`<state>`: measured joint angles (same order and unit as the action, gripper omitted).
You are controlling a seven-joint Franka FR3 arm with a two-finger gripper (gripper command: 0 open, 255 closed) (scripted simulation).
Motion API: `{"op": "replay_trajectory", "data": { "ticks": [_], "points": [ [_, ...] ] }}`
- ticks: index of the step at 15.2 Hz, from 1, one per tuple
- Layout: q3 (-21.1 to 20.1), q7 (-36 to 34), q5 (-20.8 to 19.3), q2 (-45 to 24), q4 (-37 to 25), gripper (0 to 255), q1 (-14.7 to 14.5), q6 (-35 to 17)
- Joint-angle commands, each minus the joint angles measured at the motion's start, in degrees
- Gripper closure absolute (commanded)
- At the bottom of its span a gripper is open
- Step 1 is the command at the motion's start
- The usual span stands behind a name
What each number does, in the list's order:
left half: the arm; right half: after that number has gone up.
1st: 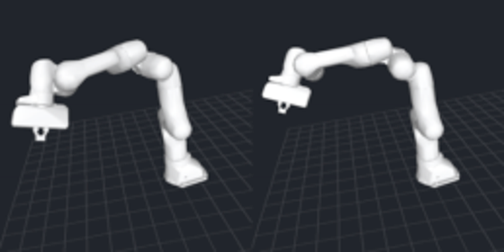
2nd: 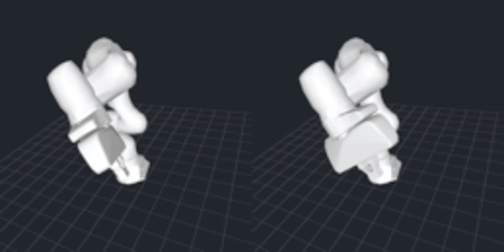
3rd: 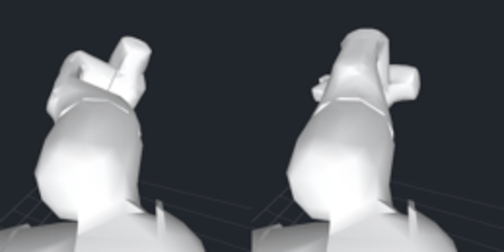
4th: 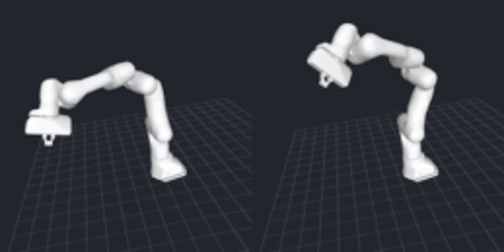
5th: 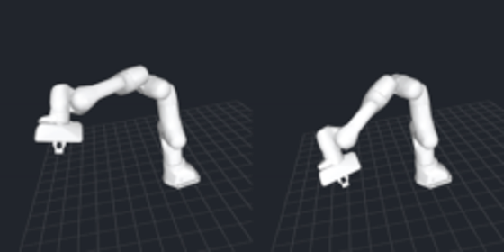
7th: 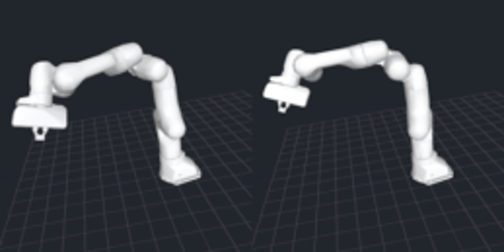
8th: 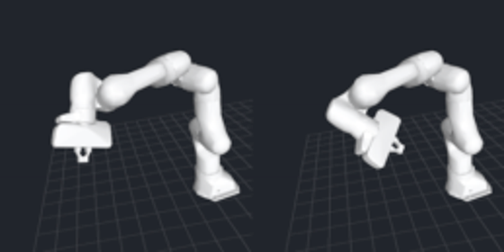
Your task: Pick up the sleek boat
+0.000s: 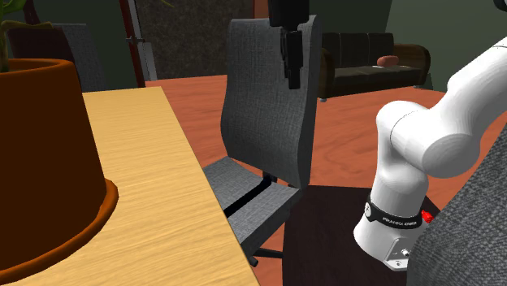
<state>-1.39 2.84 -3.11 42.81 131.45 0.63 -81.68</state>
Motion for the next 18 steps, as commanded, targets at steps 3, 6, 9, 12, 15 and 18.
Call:
{"op": "replay_trajectory", "data": {
  "ticks": [3,6,9,12,15,18],
  "points": [
    [1.33,3.60,-1.17,0.01,3.70,0,-0.78,-4.04],
    [3.38,8.85,-2.93,-0.70,8.70,0,-1.84,-10.33],
    [5.50,13.97,-4.71,-2.37,13.01,0,-2.78,-16.93],
    [7.62,18.98,-6.43,-5.07,16.60,0,-3.59,-23.89],
    [9.78,23.89,-8.08,-8.87,19.40,0,-4.39,-31.18],
    [11.87,28.75,-9.51,-13.77,21.36,0,-5.21,-38.75]
  ]
}}
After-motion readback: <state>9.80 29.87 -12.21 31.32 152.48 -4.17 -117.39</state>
